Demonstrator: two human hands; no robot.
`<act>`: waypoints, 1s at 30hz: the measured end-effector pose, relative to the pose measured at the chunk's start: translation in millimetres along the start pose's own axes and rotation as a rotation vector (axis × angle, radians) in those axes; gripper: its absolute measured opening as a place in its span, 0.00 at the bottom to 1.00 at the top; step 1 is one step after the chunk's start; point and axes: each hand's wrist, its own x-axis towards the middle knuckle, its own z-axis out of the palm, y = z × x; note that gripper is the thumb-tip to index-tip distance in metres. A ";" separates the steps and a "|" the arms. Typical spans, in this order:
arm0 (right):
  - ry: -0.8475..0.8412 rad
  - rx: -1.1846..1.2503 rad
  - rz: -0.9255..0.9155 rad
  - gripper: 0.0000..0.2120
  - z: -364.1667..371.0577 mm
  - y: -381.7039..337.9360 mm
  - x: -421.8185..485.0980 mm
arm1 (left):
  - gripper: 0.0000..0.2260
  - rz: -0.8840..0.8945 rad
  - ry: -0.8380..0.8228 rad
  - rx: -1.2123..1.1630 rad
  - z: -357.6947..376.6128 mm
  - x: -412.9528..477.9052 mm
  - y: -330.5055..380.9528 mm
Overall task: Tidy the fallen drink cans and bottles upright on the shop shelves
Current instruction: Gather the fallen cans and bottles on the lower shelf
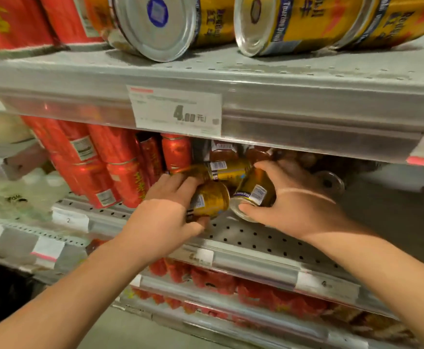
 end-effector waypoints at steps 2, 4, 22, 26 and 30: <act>-0.019 -0.093 -0.024 0.40 5.5 -0.4 1.3 | 0.31 0.005 0.002 -0.042 -0.6 -3.2 -5.4; -0.039 -0.160 -0.036 0.39 9.5 1.8 1.0 | 0.31 0.009 0.003 -0.022 -1.0 -6.0 -8.5; 0.182 0.015 0.143 0.27 -40.8 148.7 -5.2 | 0.38 0.073 0.002 0.301 30.1 55.8 166.1; 0.143 0.108 -0.005 0.32 -43.7 178.9 8.0 | 0.41 -0.001 -0.055 0.429 60.5 64.0 181.6; 0.146 0.044 -0.125 0.35 -37.7 173.0 12.9 | 0.36 -0.051 -0.033 0.431 66.8 61.1 187.1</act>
